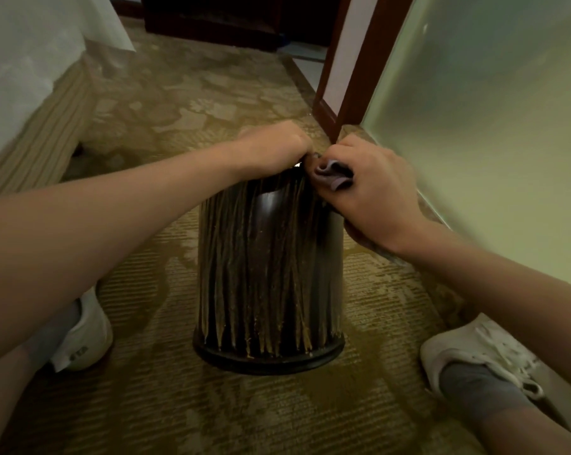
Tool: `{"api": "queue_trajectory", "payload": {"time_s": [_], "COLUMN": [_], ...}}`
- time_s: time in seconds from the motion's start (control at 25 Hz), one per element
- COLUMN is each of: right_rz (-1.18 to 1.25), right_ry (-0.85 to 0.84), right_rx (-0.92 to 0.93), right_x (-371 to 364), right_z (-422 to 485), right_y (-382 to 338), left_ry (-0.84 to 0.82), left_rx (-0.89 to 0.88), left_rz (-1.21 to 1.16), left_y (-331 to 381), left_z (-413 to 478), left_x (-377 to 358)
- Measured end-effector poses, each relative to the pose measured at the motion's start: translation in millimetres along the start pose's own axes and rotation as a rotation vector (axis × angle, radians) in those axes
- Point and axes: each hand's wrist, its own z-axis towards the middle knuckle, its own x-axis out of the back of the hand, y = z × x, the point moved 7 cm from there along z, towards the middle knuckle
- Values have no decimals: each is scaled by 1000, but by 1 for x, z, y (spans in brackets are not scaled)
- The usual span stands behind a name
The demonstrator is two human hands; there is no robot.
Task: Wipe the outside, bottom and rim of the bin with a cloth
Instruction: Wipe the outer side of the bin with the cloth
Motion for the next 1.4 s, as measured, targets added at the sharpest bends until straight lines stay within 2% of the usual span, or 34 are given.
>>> {"api": "queue_trajectory", "payload": {"time_s": [0.28,0.52,0.68,0.88,1.08,1.2,1.32,1.4], "right_rz": [0,48,215,-35,19,62,153,155], "right_ry": [17,-168,-55,-49,-123,-210,-122,-38], "right_rx": [-2,-37,-130,-42,85,80,-72,-88], "right_x": [1,-6,16,0,-6,-10,5,16], "right_z": [-10,-38,5,1,-47,-73,-46,-20], "right_y": [-2,-2,16,-3,-21,-24,-1,5], "left_ry": [0,-10,-44,-28,-38,-28,-48,-71], "left_rx": [41,83,99,155,144,151,118,73], "left_rz": [97,73,-57,-308,-219,-203,-114,-104], "left_y": [4,-2,1,1,1,-3,3,9], "left_z": [0,-1,-1,0,1,4,4,4], "left_x": [-5,0,5,3,3,2,1,1]}}
